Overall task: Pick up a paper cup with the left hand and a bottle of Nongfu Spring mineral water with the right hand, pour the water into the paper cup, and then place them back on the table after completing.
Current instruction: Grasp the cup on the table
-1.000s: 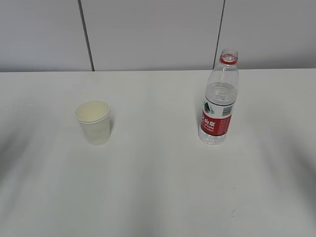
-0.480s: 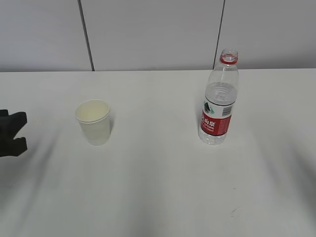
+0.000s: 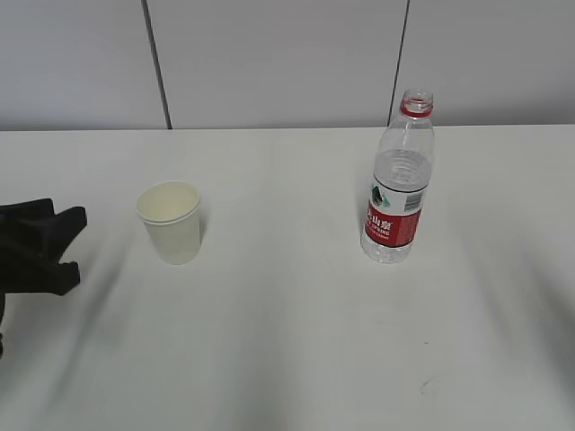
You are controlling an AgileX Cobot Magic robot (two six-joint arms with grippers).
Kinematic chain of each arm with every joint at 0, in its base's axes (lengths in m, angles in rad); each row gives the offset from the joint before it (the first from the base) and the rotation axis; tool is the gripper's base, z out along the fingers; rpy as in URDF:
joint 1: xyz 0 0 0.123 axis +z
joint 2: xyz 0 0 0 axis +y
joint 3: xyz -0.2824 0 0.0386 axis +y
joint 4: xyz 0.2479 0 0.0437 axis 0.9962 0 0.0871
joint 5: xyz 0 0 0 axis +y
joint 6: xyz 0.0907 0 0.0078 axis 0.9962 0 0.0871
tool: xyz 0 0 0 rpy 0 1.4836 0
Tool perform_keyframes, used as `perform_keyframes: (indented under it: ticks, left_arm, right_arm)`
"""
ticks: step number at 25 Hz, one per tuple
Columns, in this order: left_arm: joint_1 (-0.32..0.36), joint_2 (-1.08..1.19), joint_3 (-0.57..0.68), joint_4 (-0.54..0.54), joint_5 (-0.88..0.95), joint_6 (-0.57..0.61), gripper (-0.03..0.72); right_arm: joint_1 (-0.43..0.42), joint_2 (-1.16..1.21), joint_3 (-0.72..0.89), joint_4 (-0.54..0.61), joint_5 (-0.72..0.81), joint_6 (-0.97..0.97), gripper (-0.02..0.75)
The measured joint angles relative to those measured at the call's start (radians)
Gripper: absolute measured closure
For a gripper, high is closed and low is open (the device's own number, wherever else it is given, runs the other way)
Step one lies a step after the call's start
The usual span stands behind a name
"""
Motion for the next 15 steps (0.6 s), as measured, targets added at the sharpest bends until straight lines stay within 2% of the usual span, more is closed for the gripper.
perform_keyframes:
  ticks: [2,8,11,15]
  left_arm:
    - [0.000,0.060,0.000,0.027,-0.044,0.000,0.373]
    - [0.000,0.278,-0.009,0.026,-0.152,0.000,0.117]
    - [0.000,0.392,-0.040,0.047,-0.152,0.000,0.082]
    - [0.000,0.473,-0.092,0.094,-0.152,0.000,0.078]
  right_arm:
    - [0.000,0.000,0.000,0.000,0.000,0.000,0.204]
    - [0.000,0.000,0.000,0.000,-0.022,0.000,0.204]
    - [0.000,0.000,0.000,0.000,-0.044,0.000,0.204]
    - [0.000,0.000,0.000,0.000,-0.058,0.000,0.204]
